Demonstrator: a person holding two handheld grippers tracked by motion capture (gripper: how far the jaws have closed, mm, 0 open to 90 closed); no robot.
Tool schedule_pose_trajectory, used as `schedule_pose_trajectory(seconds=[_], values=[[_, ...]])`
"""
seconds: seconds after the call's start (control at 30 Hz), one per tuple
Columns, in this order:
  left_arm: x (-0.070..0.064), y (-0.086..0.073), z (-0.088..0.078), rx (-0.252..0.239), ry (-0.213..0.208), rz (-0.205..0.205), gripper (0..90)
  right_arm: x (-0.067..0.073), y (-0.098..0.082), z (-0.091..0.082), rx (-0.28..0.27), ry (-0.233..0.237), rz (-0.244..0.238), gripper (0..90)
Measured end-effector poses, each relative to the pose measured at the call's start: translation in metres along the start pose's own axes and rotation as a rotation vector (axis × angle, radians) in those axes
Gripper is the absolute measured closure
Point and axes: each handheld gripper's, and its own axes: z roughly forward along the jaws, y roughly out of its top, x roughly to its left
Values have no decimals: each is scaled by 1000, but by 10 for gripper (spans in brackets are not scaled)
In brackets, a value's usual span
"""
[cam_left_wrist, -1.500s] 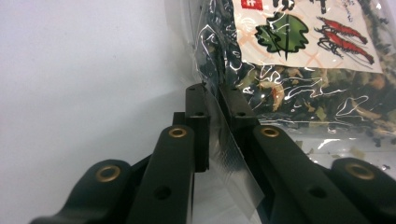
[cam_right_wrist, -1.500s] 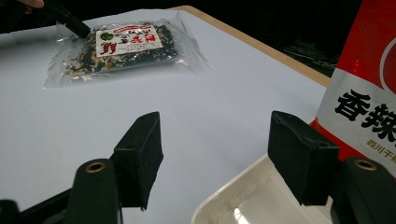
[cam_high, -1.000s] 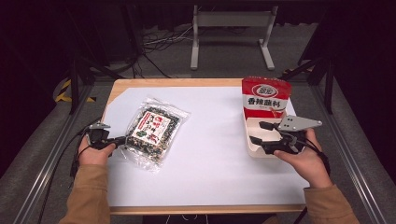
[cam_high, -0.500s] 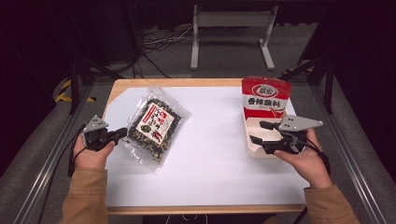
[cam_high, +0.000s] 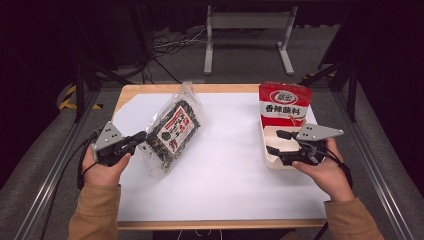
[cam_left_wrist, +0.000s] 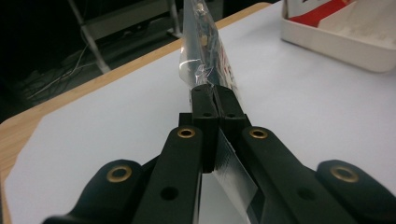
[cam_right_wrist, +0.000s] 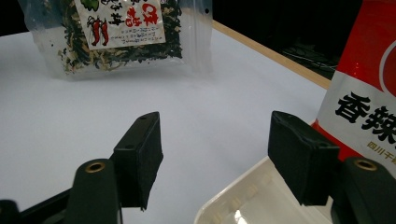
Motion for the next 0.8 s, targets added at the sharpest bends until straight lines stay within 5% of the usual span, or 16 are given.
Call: schedule_pose_trajectory(seconds=[0.67, 0.8], values=[[-24, 26, -23, -160, -123, 40, 888, 14, 0, 18, 20, 47, 3, 350], [-31, 30, -27, -189, -155, 55, 888, 20, -1, 27, 12, 51, 55, 354]])
